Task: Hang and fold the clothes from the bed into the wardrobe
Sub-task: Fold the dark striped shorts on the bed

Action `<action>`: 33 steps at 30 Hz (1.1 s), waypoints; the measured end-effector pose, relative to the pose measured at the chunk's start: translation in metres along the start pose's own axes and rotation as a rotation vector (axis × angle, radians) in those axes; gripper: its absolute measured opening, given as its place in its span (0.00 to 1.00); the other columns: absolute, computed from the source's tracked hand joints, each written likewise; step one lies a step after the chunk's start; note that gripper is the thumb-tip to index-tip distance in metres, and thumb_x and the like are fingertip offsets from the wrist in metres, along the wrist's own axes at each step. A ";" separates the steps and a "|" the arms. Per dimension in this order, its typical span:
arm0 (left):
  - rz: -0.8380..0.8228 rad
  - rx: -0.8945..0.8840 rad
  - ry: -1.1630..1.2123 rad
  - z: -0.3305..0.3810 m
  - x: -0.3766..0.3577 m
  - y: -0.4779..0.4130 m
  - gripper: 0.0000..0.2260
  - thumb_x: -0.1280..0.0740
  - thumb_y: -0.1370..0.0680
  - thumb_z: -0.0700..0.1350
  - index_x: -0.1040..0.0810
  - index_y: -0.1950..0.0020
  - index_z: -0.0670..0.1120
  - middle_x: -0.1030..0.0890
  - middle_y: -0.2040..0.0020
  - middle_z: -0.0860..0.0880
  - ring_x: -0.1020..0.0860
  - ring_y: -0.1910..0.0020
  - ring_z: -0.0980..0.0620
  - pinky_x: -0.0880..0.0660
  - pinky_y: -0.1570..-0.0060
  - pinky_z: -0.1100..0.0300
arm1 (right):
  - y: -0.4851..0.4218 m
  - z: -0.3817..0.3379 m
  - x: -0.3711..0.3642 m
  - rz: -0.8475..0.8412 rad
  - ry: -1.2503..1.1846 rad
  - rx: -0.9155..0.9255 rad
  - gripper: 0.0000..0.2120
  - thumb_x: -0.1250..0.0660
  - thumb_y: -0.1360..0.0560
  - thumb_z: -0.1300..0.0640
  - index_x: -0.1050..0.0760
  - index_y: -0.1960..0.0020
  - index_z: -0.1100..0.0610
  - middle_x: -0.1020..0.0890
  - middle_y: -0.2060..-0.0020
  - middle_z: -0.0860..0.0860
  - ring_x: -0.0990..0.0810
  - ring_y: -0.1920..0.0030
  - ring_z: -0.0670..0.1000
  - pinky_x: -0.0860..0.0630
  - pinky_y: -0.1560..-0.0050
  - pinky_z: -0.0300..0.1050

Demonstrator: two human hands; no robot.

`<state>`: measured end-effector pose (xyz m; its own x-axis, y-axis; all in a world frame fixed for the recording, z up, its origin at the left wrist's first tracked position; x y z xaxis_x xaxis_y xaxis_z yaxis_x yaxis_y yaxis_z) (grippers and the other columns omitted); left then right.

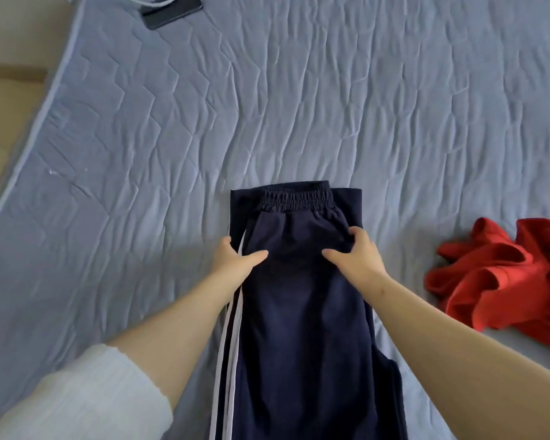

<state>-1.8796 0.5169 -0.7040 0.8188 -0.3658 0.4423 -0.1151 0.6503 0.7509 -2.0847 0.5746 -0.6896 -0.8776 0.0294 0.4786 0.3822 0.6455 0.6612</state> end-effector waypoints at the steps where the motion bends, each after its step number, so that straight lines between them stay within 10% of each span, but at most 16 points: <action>1: 0.002 -0.008 0.022 -0.002 -0.001 -0.005 0.40 0.26 0.31 0.50 0.43 0.26 0.46 0.33 0.29 0.46 0.31 0.33 0.45 0.34 0.33 0.50 | -0.007 0.002 -0.003 -0.014 -0.056 -0.025 0.37 0.29 0.29 0.51 0.43 0.27 0.54 0.31 0.33 0.52 0.29 0.36 0.55 0.29 0.38 0.51; 9: -0.006 -0.194 0.144 -0.002 -0.003 -0.006 0.06 0.30 0.27 0.38 0.23 0.55 0.48 0.19 0.58 0.52 0.22 0.68 0.62 0.30 0.72 0.75 | -0.015 -0.002 -0.012 -0.189 -0.554 -0.162 0.09 0.30 0.29 0.65 0.22 0.50 0.55 0.16 0.58 0.53 0.18 0.63 0.50 0.20 0.67 0.41; 14: -0.143 -0.242 0.243 0.014 -0.010 0.006 0.07 0.33 0.24 0.39 0.22 0.52 0.51 0.17 0.62 0.57 0.19 0.61 0.58 0.27 0.65 0.72 | -0.005 0.009 0.013 -0.096 -0.671 -0.090 0.07 0.30 0.27 0.62 0.23 0.55 0.50 0.16 0.57 0.50 0.17 0.61 0.46 0.21 0.67 0.37; 18: 0.165 -0.137 -0.157 0.005 -0.024 0.004 0.29 0.31 0.26 0.42 0.38 0.28 0.48 0.28 0.39 0.45 0.29 0.39 0.43 0.31 0.40 0.54 | 0.007 0.029 0.027 0.102 0.206 -0.042 0.32 0.31 0.28 0.54 0.41 0.28 0.49 0.35 0.30 0.52 0.34 0.32 0.57 0.32 0.36 0.53; 22: 0.336 -0.593 -0.716 -0.022 -0.038 0.053 0.31 0.28 0.33 0.36 0.31 0.31 0.46 0.29 0.35 0.42 0.28 0.39 0.39 0.29 0.43 0.47 | 0.056 0.046 0.007 0.220 0.712 0.413 0.30 0.30 0.33 0.60 0.31 0.32 0.54 0.29 0.35 0.57 0.29 0.38 0.60 0.32 0.41 0.54; 26: 0.104 -1.003 -1.011 -0.074 -0.049 0.104 0.26 0.23 0.44 0.35 0.19 0.46 0.42 0.20 0.43 0.45 0.22 0.42 0.42 0.23 0.50 0.47 | 0.112 0.078 -0.025 0.096 0.742 0.663 0.17 0.21 0.47 0.62 0.18 0.58 0.57 0.20 0.66 0.53 0.21 0.66 0.57 0.23 0.65 0.47; 29: -0.067 -1.005 -1.168 -0.124 -0.050 0.129 0.23 0.22 0.40 0.45 0.18 0.46 0.44 0.19 0.42 0.47 0.23 0.39 0.44 0.25 0.45 0.44 | 0.147 0.119 -0.047 -0.280 0.797 0.513 0.22 0.28 0.32 0.55 0.24 0.39 0.54 0.22 0.45 0.55 0.23 0.45 0.59 0.26 0.46 0.52; 33: -0.242 -0.886 -1.350 -0.177 -0.045 0.150 0.37 0.25 0.43 0.63 0.21 0.40 0.44 0.22 0.38 0.45 0.24 0.37 0.46 0.26 0.42 0.45 | 0.172 0.174 -0.055 -0.465 0.934 0.316 0.38 0.36 0.27 0.44 0.53 0.24 0.46 0.54 0.24 0.49 0.57 0.24 0.52 0.52 0.28 0.58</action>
<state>-1.8341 0.7494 -0.6982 -0.3448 -0.4845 0.8040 0.6663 0.4770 0.5732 -2.0213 0.8165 -0.7024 -0.3001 -0.7734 0.5584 -0.1390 0.6146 0.7765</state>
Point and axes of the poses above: each hand's wrist, its own y-axis away from the middle knuckle, its own x-axis out of the back of the hand, z = x × y, the point moved 1 cm from there along -y, towards the middle knuckle
